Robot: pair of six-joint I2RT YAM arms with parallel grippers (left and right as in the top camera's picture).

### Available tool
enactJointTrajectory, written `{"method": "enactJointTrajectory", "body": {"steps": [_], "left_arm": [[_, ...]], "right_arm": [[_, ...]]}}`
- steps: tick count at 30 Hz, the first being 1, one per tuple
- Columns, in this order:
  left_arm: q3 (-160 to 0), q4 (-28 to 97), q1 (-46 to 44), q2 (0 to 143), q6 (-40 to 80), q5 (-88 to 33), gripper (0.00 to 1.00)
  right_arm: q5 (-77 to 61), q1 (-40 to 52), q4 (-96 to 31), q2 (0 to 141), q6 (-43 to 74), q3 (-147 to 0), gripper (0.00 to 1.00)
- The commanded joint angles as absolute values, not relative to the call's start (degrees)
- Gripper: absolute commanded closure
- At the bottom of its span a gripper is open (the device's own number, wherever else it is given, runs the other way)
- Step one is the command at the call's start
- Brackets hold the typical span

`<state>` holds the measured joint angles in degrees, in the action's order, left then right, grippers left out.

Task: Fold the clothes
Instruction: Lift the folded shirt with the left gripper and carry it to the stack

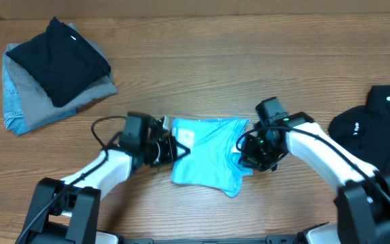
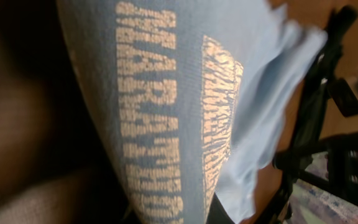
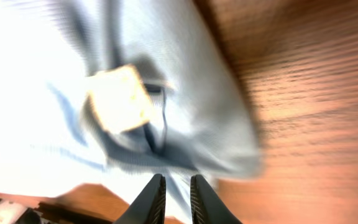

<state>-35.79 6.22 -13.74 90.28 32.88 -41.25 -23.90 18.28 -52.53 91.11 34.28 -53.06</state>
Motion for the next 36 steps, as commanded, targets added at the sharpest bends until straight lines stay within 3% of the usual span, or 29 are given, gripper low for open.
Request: {"method": "enactJointTrajectory", "body": {"steps": [1,12,19,25,30,36], "left_arm": [[-47.0,6.2,-9.1,90.1,27.2,-45.6,0.96],[-72.3,5.8,8.9,91.1,26.6,-47.2,0.96],[-83.8,-3.9,23.7,99.4,25.3,-48.0,0.96],[-90.1,-9.0,27.3,109.7,27.8,-50.1,0.96],[-98.6,-23.0,27.5,117.3,42.2,-54.0,0.96],[-113.3,-21.7,26.9,120.8,43.6,-51.6,0.96]], "right_arm": [[-20.4,16.6,-56.1,83.5,30.6,-60.0,0.82],[-20.5,14.9,-63.1,78.9,29.8,-66.5,0.81],[-20.6,15.0,-64.5,78.9,30.1,-66.5,0.82],[-20.6,15.0,-66.7,78.9,30.3,-66.5,0.82],[-20.6,15.0,-66.4,78.9,31.7,-66.5,0.82],[-20.6,15.0,-66.4,78.9,31.7,-66.5,0.82]]}}
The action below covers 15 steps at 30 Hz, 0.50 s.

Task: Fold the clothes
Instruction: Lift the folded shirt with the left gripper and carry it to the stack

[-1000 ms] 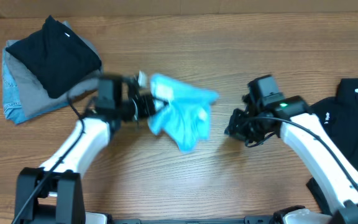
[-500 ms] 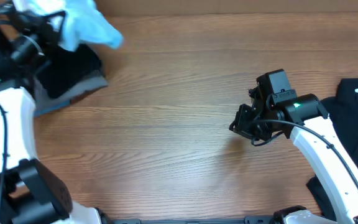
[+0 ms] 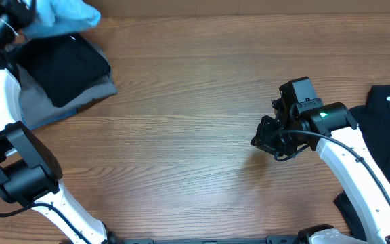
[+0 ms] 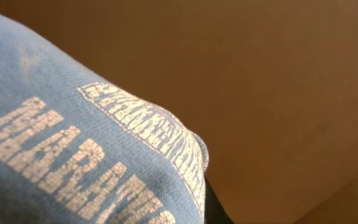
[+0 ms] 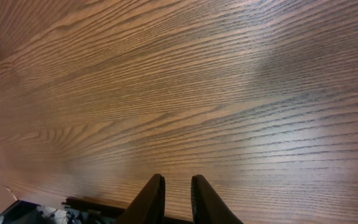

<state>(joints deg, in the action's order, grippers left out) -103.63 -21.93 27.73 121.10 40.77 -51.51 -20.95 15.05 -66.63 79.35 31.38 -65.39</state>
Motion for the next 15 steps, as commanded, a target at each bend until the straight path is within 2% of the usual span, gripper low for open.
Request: {"method": "enactJointTrajectory", "body": {"steps": [1,7,15], "left_arm": [[-115.0,-20.4,27.0,121.2,42.8,-50.8,0.96],[-118.0,-10.9,27.0,122.2,31.4,-49.7,0.96],[-118.0,12.6,26.7,127.7,11.7,-48.7,0.96]], "right_arm": [[-20.6,15.0,-66.3,78.9,31.7,-66.5,0.82],[-20.6,15.0,-67.6,78.9,32.2,-66.5,0.82],[-20.6,15.0,-71.1,78.9,33.0,-66.5,0.84]]}}
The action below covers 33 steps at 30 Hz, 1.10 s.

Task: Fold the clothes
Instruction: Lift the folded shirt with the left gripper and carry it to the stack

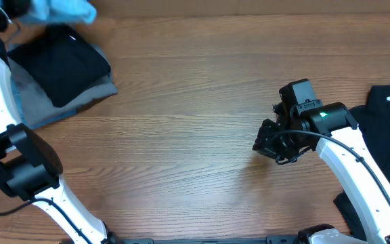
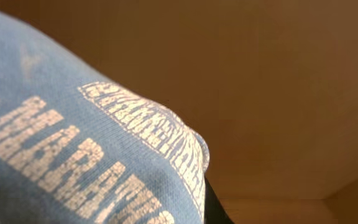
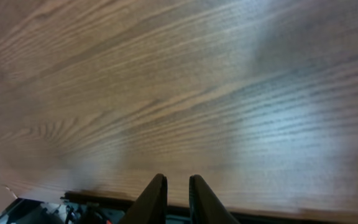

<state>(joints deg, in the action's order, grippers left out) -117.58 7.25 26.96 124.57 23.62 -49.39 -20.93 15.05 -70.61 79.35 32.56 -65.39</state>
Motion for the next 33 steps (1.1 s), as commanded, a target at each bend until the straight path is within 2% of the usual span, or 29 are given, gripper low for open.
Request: {"method": "enactJointTrajectory", "body": {"steps": [1,11,18,23,25,26,28,33], "left_arm": [[-118.0,16.7,27.2,128.3,10.2,-48.4,0.96],[-118.0,40.8,33.2,125.9,3.8,-47.7,0.95],[-118.0,48.9,36.0,119.9,2.7,-46.9,0.95],[-118.0,52.9,37.4,112.4,1.6,-33.2,0.87],[-118.0,55.2,37.2,111.2,0.3,-28.9,0.61],[-118.0,57.2,37.0,111.0,-0.1,-26.0,0.33],[-118.0,58.7,37.1,111.2,-0.1,-25.5,0.00],[-118.0,61.7,37.4,110.6,1.1,-25.6,0.00]], "right_arm": [[-20.6,15.0,-71.3,78.9,33.0,-66.5,0.84],[-20.6,15.0,-70.1,78.9,33.0,-66.5,0.84],[-20.6,15.0,-69.3,78.9,33.0,-66.5,0.84],[-20.6,15.0,-69.1,78.9,32.7,-66.5,0.84],[-20.6,15.0,-68.8,78.9,32.6,-66.5,0.84],[-20.6,15.0,-68.4,78.9,32.6,-66.5,0.84],[-20.6,15.0,-68.2,78.9,32.6,-66.5,0.84],[-20.7,15.0,-68.7,78.9,31.6,-66.5,0.84]]}}
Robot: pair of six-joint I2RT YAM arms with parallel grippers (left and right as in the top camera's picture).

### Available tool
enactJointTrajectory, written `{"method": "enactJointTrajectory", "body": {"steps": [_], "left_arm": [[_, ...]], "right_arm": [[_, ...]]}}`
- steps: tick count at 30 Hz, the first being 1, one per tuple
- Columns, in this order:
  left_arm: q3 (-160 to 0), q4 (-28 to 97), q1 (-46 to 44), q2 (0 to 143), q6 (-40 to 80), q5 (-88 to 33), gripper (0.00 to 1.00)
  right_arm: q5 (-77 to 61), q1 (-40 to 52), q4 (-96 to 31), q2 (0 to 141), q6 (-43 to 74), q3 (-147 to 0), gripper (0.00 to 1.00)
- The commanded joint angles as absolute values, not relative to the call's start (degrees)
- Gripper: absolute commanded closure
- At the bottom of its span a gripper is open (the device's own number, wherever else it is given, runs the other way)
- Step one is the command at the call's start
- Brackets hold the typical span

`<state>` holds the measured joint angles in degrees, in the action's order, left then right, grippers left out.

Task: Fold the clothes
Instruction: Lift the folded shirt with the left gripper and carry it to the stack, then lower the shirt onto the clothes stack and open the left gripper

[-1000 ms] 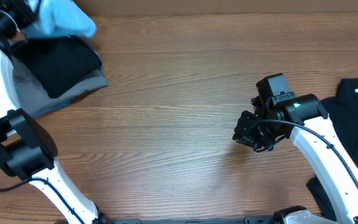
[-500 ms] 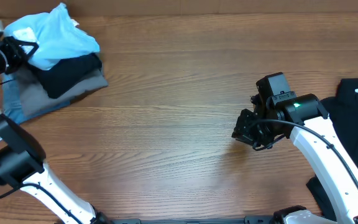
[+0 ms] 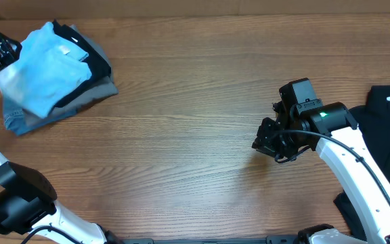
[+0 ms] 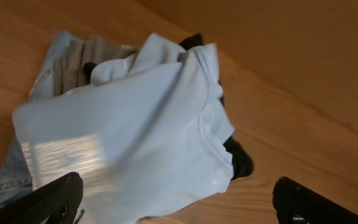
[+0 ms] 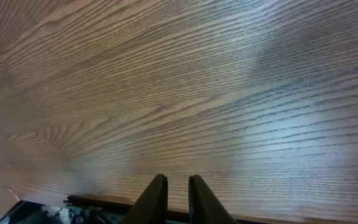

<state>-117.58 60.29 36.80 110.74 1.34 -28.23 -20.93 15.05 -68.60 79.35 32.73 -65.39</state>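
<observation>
A light blue shirt (image 3: pixel 42 64) lies folded on top of a stack of clothes at the table's far left, and fills the left wrist view (image 4: pixel 135 124). Under it show a black garment (image 3: pixel 95 61), a grey one (image 3: pixel 99 90) and a denim one (image 3: pixel 13 120). My left gripper hangs just left of the stack, open (image 4: pixel 179 202), its fingers (image 4: pixel 55 196) spread wide with nothing between them. My right gripper (image 3: pixel 266 141) sits over bare wood right of centre, shut (image 5: pixel 176 186) and holding nothing.
A pile of black clothes (image 3: pixel 384 125) lies at the table's right edge, beside my right arm. The wooden table (image 3: pixel 181 135) stretches between the stack and the right gripper. A brown wall runs along the far edge.
My left gripper held the blue shirt above the stack's far left corner; now the shirt lies on top of the stack and the gripper is open beside it. The right arm has not moved.
Both grippers were at the blue shirt at the table's middle, the left shut on it. Then the left gripper held the shirt over the stack at the far left, while the right stood over bare wood. Now the shirt rests on the stack, let go.
</observation>
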Motion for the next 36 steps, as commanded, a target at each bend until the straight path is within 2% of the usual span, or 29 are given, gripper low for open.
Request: {"method": "enactJointTrajectory", "body": {"steps": [1,7,9,11,12,13,14,16,18,27,30,33,34,35,36], "left_arm": [[-118.0,62.3,37.6,110.0,1.3,-26.4,0.00],[-118.0,63.8,36.6,108.1,-2.6,-29.4,0.00],[-117.6,64.5,35.6,108.6,-3.0,-27.0,0.05],[-116.4,64.3,34.0,109.6,-3.0,-22.7,0.37],[-116.0,64.1,33.2,110.4,-3.0,-20.6,0.55],[-115.8,64.0,32.6,111.4,-2.5,-18.6,0.78],[-115.7,63.6,32.3,112.4,-1.1,-16.6,0.94],[-115.7,62.3,32.1,115.1,3.0,-14.0,0.96],[-115.7,59.7,32.1,118.1,4.6,-16.5,0.96],[-115.8,49.7,24.7,134.5,2.4,-31.1,0.96],[-115.8,48.4,21.3,135.6,0.0,-32.4,0.94],[-116.3,48.1,18.7,135.0,-1.7,-31.0,0.89],[-116.9,48.7,18.2,134.6,-1.7,-29.9,0.84],[-117.5,49.5,17.9,134.2,-1.8,-29.3,0.75],[-118.4,50.7,17.9,133.7,-1.7,-29.0,0.70]], "right_arm": [[-20.6,15.0,-68.9,78.9,31.0,-66.5,0.84],[-20.6,15.0,-68.7,78.9,29.7,-66.5,0.84],[-20.6,15.0,-68.3,78.9,29.7,-66.5,0.84],[-20.6,15.0,-67.9,78.9,29.7,-66.5,0.83],[-20.6,15.0,-67.7,78.9,29.8,-66.5,0.83],[-20.6,15.0,-67.5,78.9,29.8,-66.5,0.83],[-20.6,15.0,-67.5,78.9,29.8,-66.5,0.83],[-20.6,15.0,-67.6,78.9,29.8,-66.5,0.83],[-20.6,15.0,-67.5,78.9,29.8,-66.5,0.83],[-20.7,15.0,-67.1,78.9,30.0,-66.5,0.83],[-20.6,15.0,-67.6,78.9,30.0,-66.5,0.83],[-20.7,15.0,-67.9,78.9,30.0,-66.5,0.83],[-20.9,15.0,-68.0,78.9,30.0,-66.5,0.83],[-21.1,15.0,-68.1,78.9,30.0,-66.5,0.83],[-21.1,15.0,-68.2,78.9,30.0,-66.5,0.83]]}}
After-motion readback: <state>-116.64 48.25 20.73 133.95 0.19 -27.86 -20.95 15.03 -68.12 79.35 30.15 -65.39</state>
